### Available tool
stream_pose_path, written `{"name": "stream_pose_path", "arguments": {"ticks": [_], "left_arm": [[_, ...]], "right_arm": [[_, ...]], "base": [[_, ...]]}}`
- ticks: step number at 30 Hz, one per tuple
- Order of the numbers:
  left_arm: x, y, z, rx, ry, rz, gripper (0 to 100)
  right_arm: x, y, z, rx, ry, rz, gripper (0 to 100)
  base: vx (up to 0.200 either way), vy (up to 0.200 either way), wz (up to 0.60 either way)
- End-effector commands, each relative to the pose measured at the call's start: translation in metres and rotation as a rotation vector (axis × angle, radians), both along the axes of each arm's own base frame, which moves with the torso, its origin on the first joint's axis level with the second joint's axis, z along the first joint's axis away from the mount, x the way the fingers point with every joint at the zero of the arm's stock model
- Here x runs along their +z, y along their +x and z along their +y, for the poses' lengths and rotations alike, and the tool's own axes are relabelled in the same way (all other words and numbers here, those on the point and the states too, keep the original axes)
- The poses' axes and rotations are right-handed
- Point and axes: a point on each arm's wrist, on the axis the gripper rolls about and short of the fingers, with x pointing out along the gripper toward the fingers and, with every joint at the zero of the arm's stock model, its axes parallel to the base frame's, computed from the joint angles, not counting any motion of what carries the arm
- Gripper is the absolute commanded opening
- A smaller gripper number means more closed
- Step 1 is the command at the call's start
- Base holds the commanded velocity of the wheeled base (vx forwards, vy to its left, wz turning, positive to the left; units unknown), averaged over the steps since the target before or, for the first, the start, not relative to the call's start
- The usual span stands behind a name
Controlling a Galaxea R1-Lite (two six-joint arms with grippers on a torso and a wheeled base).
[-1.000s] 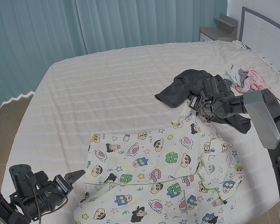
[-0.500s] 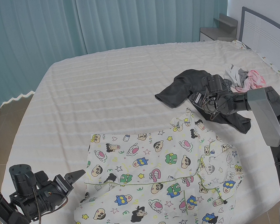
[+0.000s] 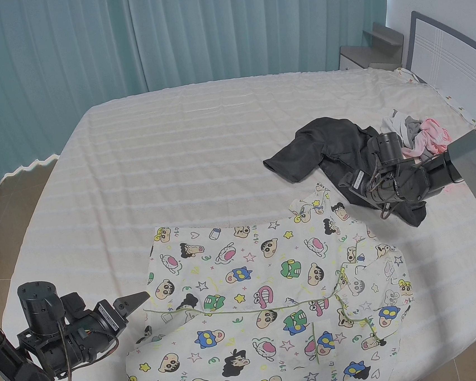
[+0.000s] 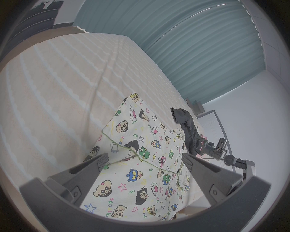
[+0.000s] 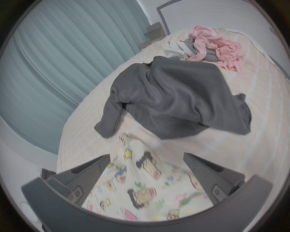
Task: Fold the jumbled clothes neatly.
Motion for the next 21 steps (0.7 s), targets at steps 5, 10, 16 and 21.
{"name": "stream_pose_path", "arguments": {"ticks": [5,10,16,21], "left_arm": [[-0.012,-0.016,-0.023,-0.072,0.142,0.028,100],[-0.017,-0.022,-0.029,-0.068,0.206,0.052,100],[-0.032,-0.025,-0.034,-0.104,0.260,0.171,100],[-0.058,-0.010,-0.041,-0.027,0.279,0.286,100]], "right_arm": [[-0.008,-0.211,-0.036,0.138,-0.040,-0.057,100],[-0.027,-0.241,-0.039,0.135,-0.015,-0.087,100],[-0.049,-0.257,-0.039,0.120,0.106,-0.027,100],[-0.066,-0.256,-0.035,0.136,0.184,-0.006,100]], "base": [[-0.200,0.000,0.00],[-0.200,0.000,0.00],[-0.067,0.000,0.00],[0.000,0.000,0.00]]}}
